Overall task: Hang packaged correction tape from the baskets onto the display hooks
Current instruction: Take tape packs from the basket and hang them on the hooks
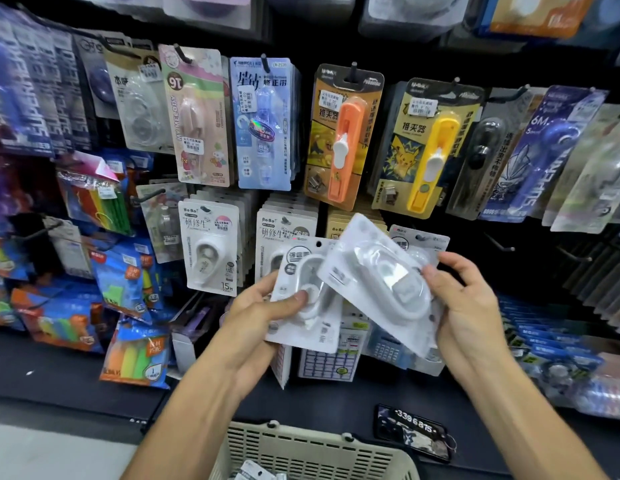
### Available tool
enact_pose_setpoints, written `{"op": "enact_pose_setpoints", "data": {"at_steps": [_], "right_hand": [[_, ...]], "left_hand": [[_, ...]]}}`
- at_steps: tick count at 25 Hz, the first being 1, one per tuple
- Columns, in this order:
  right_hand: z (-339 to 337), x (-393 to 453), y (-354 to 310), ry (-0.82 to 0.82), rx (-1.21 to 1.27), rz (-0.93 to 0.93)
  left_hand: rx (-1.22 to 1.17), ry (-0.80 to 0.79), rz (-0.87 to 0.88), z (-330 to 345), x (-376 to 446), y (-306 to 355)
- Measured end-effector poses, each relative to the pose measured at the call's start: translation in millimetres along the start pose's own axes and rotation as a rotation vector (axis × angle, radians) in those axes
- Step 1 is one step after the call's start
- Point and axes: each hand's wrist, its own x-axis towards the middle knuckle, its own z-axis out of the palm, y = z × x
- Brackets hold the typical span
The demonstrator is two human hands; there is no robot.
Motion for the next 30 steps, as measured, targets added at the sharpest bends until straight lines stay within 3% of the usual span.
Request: {"op": "enact_pose_setpoints", "data": {"at_steps": [3, 6, 10, 12, 13, 15, 17, 19, 21, 25, 28, 30], "right_hand": [[-6.9, 3.8, -18.7, -0.298, -0.141, 0.045], [12.7, 7.5, -23.7, -0.613, -0.540, 0.000], [48.9, 16.3, -26.7, -0.710, -0.903, -0.211], [53.9, 17.3, -21.8, -0.552, -1.033, -0.361], [52.6, 14.5, -18.6, -0.364, -1.059, -0.428], [46.6, 1.0, -7.0, -0.063, -0.898, -0.319], [38.6, -22.4, 13.6, -0.134, -0.623, 0.027], [32.2, -42.8, 37.6, -0.244, -0.439, 0.176], [27.6, -46.8, 45.9, -0.210, -0.295, 0.139], [12.5, -32.1, 31.9, -0.030, -0.172, -0.005], [-11.3, -21.7, 22.6, 0.153, -0.203, -0.133], [-28.4, -17.0, 21.4, 0.254, -0.350, -0.149]], "left_hand": [[0.063, 0.067, -0.039, -2.5, -0.3, 2.5], [0.168, -0.072, -0.143, 7.2, -4.0, -4.7], [0.148, -0.326, -0.216, 11.5, -10.4, -13.6], [0.251, -0.279, -0.153, 14.5, -10.9, -19.1], [0.283, -0.186, -0.108, 16.3, -9.1, -21.1], [0.242, 0.006, -0.014, 17.9, -5.5, -22.2], [0.174, 0.097, 0.057, 17.2, -1.7, -23.9], [0.140, 0.052, 0.041, 20.0, -1.7, -27.4], [0.070, 0.006, 0.006, 26.7, -2.6, -33.0], [0.115, 0.063, 0.099, 31.1, -1.0, -35.4], [0.143, 0.113, 0.146, 30.1, 1.4, -32.5], [0.166, 0.120, 0.189, 28.8, 2.7, -29.7]]}}
